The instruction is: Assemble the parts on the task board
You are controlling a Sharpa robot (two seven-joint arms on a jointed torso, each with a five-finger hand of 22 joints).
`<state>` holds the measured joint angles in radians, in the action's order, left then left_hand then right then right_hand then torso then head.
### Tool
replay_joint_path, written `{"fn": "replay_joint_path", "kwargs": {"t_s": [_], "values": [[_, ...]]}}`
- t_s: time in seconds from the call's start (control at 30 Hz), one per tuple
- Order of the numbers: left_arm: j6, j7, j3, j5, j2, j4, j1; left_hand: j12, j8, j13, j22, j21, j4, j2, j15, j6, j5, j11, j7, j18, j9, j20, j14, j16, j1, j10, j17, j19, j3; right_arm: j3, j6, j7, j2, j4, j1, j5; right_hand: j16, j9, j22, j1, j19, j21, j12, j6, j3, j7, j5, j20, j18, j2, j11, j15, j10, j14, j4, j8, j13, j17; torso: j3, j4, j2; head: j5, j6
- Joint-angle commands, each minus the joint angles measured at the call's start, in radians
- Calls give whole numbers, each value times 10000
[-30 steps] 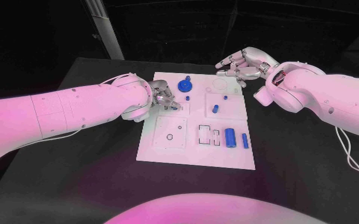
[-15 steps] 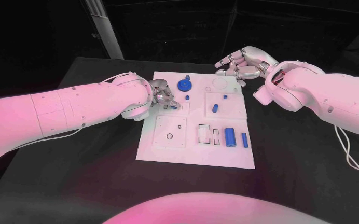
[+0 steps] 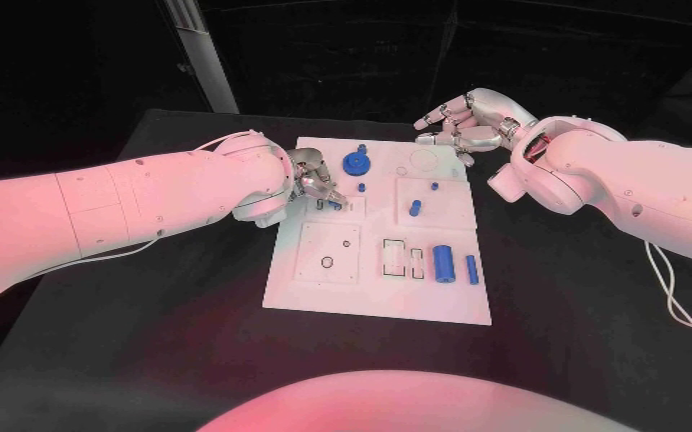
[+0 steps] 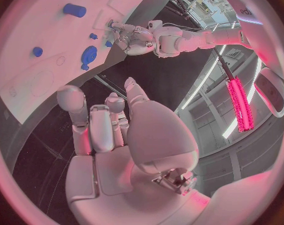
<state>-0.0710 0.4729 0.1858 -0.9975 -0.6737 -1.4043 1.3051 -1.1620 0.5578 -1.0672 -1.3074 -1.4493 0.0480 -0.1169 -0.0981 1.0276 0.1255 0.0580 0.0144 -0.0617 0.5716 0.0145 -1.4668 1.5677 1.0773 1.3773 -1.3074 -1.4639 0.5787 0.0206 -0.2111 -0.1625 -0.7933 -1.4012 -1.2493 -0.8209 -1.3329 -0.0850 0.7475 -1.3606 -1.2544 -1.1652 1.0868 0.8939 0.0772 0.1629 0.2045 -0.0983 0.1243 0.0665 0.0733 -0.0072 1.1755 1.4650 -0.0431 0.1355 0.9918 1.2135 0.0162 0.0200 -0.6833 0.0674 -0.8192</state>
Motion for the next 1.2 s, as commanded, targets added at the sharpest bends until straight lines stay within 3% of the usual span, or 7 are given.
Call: {"fn": "replay_joint_path", "kwargs": {"t_s": [0.03, 0.4, 1.2], "values": [[535, 178, -2, 25, 37, 26, 61, -43, 44, -17, -480, -60, -75, 5, -75, 72, 66, -11, -60, 153, 18, -70, -1040, 31, 113, 64, -2634, -72, 108, -6, 56, -106, 14, 7, -19, 0, 46, 17, -25, 132, 42, 37, -36, -29, 71, -21, 68, 26, 160, 9, -25, -34, -40, 317, -3, 44, -13, -15, 9, -4, -5, -28, -8], [903, 274, -2, 25, 183, 177, 120, -68, 47, -47, -505, -73, -83, 15, -75, 83, 68, -10, -60, 158, 17, -69, -1040, 31, 116, 81, -2634, -83, 121, -6, 67, -102, 33, 9, -19, 0, 46, 17, -25, 132, 42, 37, -36, -29, 71, -21, 68, 26, 160, 9, -25, -34, -40, 317, -3, 44, -13, -15, -1, -8, -4, -27, -24], [1016, 408, 2, 25, 404, 455, 130, -72, 51, -51, -499, -68, -84, 51, -73, 104, 69, -12, -57, 157, 12, -68, -1040, 31, 104, 96, -2634, -80, 146, -6, 71, -128, 50, 7, -19, 0, 46, 17, -25, 132, 42, 37, -36, -29, 71, -21, 68, 26, 160, 9, -25, -34, -40, 317, -3, 44, -13, -15, 5, -5, -2, -25, -66]]}}
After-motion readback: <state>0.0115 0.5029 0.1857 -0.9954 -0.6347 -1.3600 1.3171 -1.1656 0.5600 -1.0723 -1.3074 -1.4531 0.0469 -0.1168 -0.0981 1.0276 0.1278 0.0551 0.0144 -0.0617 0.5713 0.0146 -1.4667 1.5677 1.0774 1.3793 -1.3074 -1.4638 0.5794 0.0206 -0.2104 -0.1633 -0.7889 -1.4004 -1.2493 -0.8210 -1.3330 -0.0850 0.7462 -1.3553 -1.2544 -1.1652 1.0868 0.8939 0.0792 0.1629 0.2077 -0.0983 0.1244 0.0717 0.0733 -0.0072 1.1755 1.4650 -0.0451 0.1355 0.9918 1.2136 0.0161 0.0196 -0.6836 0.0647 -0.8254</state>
